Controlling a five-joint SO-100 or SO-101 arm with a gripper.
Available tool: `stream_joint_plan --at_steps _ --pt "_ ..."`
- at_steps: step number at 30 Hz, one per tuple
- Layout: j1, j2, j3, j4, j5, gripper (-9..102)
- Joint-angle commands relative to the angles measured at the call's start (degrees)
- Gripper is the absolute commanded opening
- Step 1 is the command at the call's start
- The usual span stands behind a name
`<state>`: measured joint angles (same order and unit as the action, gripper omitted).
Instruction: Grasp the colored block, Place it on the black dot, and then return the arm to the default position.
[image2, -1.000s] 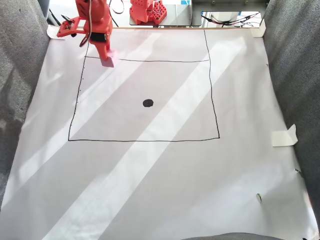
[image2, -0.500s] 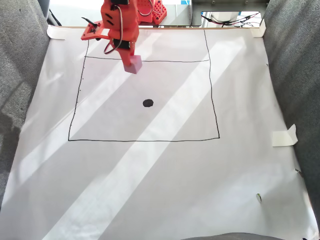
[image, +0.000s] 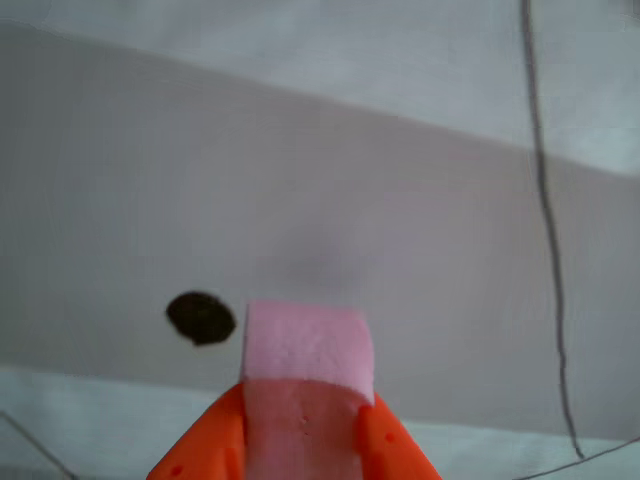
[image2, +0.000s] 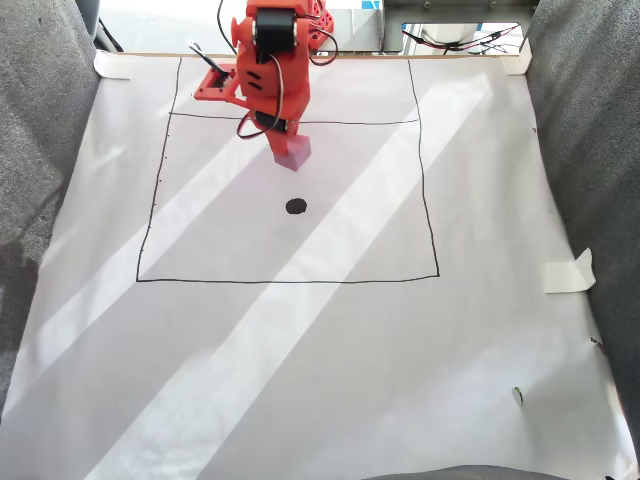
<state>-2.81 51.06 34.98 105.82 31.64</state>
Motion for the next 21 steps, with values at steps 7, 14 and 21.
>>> stream_joint_plan --at_steps 7,14,21 --pt "-0.62 -7.12 -14.15 -2.11 -0.79 0" --pt "0.26 -17.84 -31.38 0.18 -2.81 0" --pt "1.05 -23.03 -39.99 0.79 -2.37 0"
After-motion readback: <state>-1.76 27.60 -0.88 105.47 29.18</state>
